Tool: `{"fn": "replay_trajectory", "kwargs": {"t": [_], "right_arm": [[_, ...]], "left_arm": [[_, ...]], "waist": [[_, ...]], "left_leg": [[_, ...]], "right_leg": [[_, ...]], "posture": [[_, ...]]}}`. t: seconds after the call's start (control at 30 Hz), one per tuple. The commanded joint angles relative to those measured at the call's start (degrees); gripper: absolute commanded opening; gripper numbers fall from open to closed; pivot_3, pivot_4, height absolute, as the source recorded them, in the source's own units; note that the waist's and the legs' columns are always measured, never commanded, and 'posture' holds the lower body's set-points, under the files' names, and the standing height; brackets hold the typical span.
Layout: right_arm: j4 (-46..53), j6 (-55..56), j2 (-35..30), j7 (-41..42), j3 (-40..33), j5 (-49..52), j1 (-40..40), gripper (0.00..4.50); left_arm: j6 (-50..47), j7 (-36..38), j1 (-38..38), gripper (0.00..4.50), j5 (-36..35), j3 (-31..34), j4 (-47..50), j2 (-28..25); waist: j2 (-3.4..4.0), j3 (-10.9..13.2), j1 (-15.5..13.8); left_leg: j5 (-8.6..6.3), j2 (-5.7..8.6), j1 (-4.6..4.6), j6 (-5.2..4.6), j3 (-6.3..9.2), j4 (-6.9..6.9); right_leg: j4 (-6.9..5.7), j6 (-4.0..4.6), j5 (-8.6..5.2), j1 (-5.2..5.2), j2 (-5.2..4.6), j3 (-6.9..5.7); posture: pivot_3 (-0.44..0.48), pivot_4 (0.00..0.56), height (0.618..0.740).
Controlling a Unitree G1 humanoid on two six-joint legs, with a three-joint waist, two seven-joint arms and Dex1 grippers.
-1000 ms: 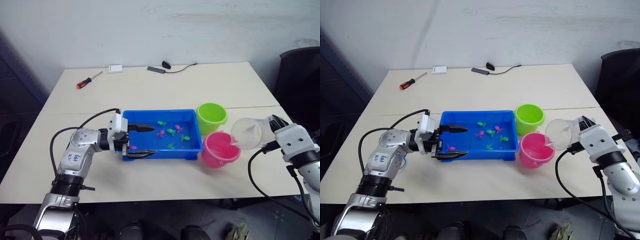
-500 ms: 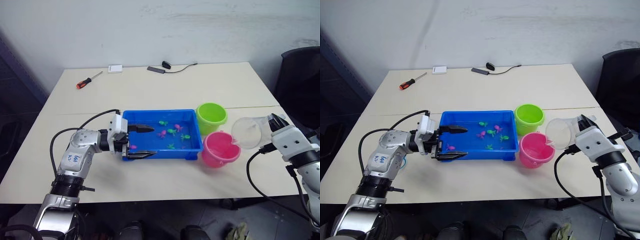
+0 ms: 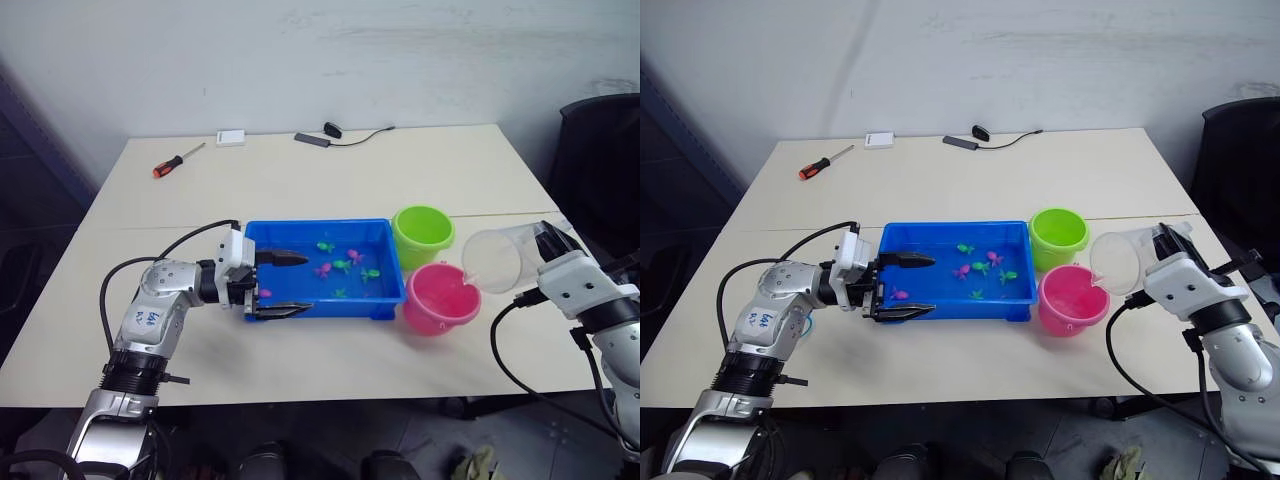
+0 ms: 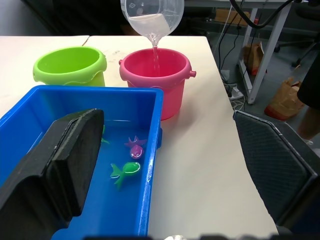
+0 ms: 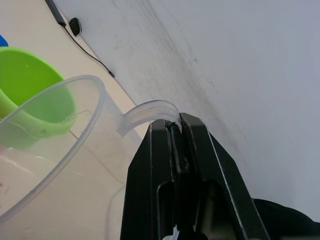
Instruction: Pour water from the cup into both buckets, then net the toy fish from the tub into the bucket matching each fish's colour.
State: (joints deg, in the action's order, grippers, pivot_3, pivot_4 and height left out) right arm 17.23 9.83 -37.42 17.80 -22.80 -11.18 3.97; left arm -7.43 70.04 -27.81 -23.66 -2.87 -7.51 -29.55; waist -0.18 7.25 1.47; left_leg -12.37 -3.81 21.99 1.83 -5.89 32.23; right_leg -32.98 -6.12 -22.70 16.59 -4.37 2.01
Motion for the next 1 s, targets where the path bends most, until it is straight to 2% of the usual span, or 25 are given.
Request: {"fn": "replay_trajectory", "kwargs": {"t": [0.03,0.37,0.7,0.87,1.0], "right_arm": [[1.2,-0.5,0.0,0.0,-0.3,1.0,-0.8,0.01],[3.2,-17.5,2.4,4.7,-1.4,12.6,-3.8,0.01],[1.8,-30.5,4.3,0.7,-3.2,19.8,-13.9,0.01],[-0.2,-37.4,5.6,-4.1,-1.0,19.3,-20.1,0.01],[-3.3,-38.4,6.0,-6.4,1.6,17.6,-24.6,0.01]], "left_arm": [[0.5,0.0,0.1,4.5,-0.1,0.5,1.7,-0.3],[0.4,-0.1,0.1,4.5,-0.2,0.7,1.2,-0.4],[-5.0,-6.5,-1.9,4.5,-2.9,5.3,0.3,0.7],[-5.4,-9.3,-1.1,4.5,-1.8,6.0,1.5,0.2],[-5.8,-10.5,-0.4,4.5,-1.9,6.4,2.5,-0.3]], "waist": [[0.0,0.0,0.0],[0.0,0.0,0.0],[0.12,-0.1,0.0],[0.14,-0.1,0.0],[0.15,-0.1,0.1]], "left_leg": [[0.0,0.0,0.0,0.0,0.0,0.0],[0.0,-0.04,0.0,0.0,0.01,0.09],[0.0,-0.05,-0.04,0.0,0.05,0.18],[0.0,-0.04,-0.04,0.0,0.08,0.22],[0.0,-0.05,-0.04,0.0,0.08,0.21]], "right_leg": [[-0.01,0.0,0.0,0.0,0.0,0.0],[-0.09,-0.01,0.0,-0.01,0.02,0.0],[-0.37,-0.01,0.0,0.01,0.02,-0.01],[-0.44,-0.01,0.0,0.02,0.01,-0.01],[-0.46,-0.01,0.0,0.03,0.01,-0.03]], "posture": [[0.0,0.15,0.733],[0.0,0.15,0.733],[0.0,0.15,0.733],[0.0,0.15,0.733],[0.0,0.15,0.733]]}}
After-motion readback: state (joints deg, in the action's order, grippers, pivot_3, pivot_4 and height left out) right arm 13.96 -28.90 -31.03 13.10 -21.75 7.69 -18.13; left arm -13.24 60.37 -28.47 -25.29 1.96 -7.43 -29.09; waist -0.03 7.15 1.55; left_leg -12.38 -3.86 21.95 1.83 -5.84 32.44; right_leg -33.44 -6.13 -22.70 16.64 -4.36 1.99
